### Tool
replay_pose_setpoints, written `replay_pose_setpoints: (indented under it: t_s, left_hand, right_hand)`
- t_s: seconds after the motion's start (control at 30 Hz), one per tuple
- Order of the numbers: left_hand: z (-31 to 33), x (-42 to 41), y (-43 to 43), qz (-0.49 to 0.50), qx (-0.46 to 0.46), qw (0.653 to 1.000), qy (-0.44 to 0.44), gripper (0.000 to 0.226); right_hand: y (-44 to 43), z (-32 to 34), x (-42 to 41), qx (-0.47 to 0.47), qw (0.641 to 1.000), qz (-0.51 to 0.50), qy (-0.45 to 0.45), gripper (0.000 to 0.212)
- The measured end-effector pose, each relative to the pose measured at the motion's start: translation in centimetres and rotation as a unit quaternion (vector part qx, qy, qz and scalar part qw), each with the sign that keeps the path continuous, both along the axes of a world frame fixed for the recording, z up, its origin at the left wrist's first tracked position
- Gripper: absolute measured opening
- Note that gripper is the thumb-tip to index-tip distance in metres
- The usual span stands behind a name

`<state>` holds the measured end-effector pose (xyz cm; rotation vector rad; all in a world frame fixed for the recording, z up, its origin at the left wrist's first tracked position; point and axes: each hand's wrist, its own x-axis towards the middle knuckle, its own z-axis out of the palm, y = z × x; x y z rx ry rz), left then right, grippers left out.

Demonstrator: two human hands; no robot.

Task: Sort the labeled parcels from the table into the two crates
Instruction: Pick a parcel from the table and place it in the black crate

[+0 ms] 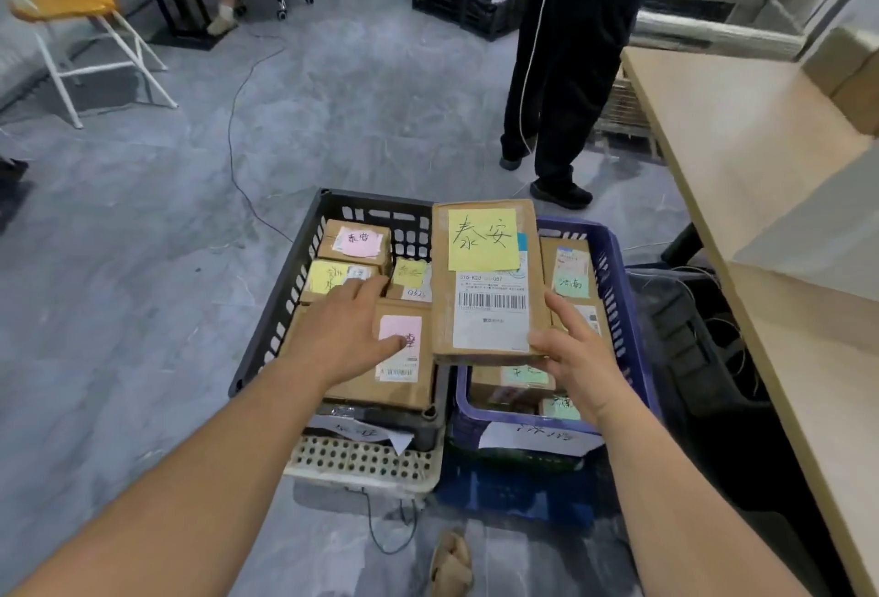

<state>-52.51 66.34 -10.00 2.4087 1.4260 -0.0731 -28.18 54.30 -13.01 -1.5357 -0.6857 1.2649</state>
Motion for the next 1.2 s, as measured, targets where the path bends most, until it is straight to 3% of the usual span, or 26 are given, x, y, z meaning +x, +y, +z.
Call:
replay_pose_setpoints:
  t_s: [0.23,0.43,0.6,0.7,0.87,1.03,1.2]
  left_hand:
    - [-3.8,-0.2,6.1,0.003,-0.045,0.999,0.010,0.086]
    - [-7.8,0.9,11.4,0.034,-0.151,0.984,-0.093,0.062]
    - [-11.1,2.3,14.8,0.093,-0.283,0.930,-0.215,0.046]
    - [-13.4,2.6,17.4,0.121,-0.314,0.907,-0.253,0.037]
    - [-17.0,3.7,21.3,0.139,-0.296,0.913,-0.244,0.040]
    - [-19.8,6.0,23.3,0.149,-0.289,0.914,-0.241,0.041]
    - [-23.7,6.2,23.7,0.144,-0.304,0.918,-0.210,0.042]
  right_hand:
    - [4.9,-2.8,0.0,-0.046,0.999,-0.010,-0.008,0.048]
    - [10.2,-6.3,-1.1,-0.068,0.998,-0.017,0.006,0.086]
    - [15.5,-9.8,-2.8,-0.079,0.996,-0.042,0.011,0.055]
    - [18.9,-11.8,-3.0,-0.088,0.996,-0.019,0.004,0.060]
    - [24.1,-13.7,-2.9,-0.109,0.988,0.025,-0.106,0.049]
    - [27.5,-16.7,-2.9,-0.162,0.948,0.033,-0.273,0.040]
    - [28.3,-19.0,-3.9,-0.203,0.884,0.119,-0.404,0.065]
